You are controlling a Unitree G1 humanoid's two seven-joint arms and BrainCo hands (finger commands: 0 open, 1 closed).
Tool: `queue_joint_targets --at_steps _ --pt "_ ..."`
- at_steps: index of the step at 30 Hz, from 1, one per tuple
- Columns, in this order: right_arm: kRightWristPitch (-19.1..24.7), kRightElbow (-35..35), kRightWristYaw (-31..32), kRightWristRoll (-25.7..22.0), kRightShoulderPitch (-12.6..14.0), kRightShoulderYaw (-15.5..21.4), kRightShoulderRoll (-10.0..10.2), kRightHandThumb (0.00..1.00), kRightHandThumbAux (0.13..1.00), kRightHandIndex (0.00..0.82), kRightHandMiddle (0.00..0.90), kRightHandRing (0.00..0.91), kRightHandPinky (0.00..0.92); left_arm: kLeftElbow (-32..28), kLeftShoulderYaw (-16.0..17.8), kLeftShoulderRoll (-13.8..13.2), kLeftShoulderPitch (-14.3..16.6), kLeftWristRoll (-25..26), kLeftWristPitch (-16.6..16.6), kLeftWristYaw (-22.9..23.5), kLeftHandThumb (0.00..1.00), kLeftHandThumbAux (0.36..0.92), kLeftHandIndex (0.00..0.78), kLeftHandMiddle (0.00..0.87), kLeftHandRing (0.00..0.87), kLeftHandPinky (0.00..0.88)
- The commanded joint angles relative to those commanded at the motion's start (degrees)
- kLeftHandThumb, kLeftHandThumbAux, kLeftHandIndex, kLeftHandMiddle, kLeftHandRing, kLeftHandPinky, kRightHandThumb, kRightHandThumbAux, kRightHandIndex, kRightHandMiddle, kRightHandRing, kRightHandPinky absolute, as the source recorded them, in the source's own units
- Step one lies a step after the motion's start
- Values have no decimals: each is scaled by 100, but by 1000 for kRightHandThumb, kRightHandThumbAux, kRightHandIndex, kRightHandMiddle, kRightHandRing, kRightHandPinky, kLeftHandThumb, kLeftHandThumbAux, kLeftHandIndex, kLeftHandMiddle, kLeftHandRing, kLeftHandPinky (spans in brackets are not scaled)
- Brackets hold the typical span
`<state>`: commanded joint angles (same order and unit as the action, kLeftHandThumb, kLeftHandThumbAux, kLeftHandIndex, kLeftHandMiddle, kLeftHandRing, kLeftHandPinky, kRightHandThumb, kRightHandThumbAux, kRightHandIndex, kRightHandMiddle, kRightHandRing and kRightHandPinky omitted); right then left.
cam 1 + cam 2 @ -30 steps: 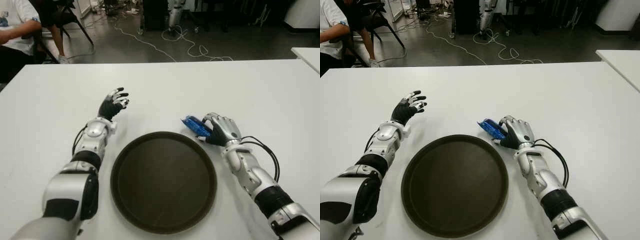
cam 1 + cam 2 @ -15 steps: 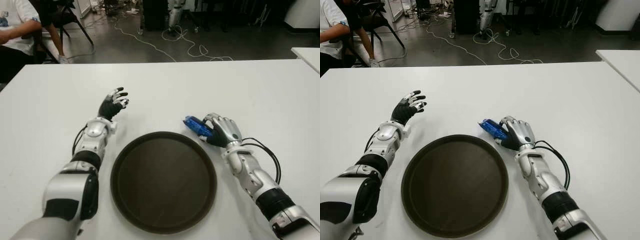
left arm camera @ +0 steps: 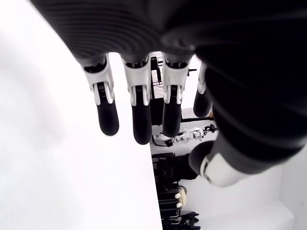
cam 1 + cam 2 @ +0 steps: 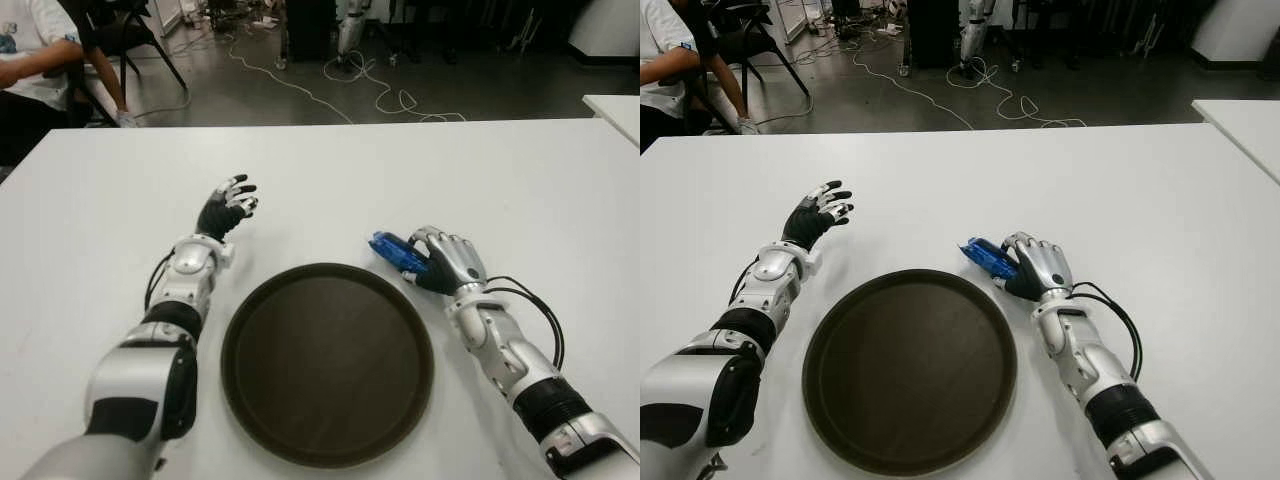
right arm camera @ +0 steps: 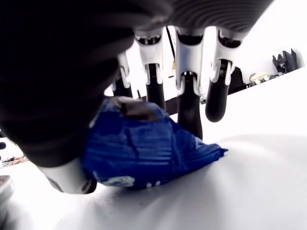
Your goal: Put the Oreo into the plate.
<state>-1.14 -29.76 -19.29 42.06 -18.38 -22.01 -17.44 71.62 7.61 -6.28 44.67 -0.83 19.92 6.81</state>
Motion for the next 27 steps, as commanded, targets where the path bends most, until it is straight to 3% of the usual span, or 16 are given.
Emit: queue_joint_targets --at_steps 8,10,13,27 --pt "-65 -92 -99 12 -35 -11 -13 304 763 575 714 702 670 9 36 9 0 40 2 1 120 700 133 206 217 231" --pt "-76 -114 -119 19 -44 -16 -15 532 740 491 720 706 672 11 41 10 3 44 -4 2 127 704 132 204 217 231" --pt "-88 -157 -145 22 -62 -22 -14 639 729 452 723 708 673 15 47 8 7 47 -12 6 132 708 130 204 216 230" --pt "-353 -443 -205 -198 -147 111 29 696 726 434 717 711 684 20 40 4 17 36 -46 -19 101 728 135 203 208 213"
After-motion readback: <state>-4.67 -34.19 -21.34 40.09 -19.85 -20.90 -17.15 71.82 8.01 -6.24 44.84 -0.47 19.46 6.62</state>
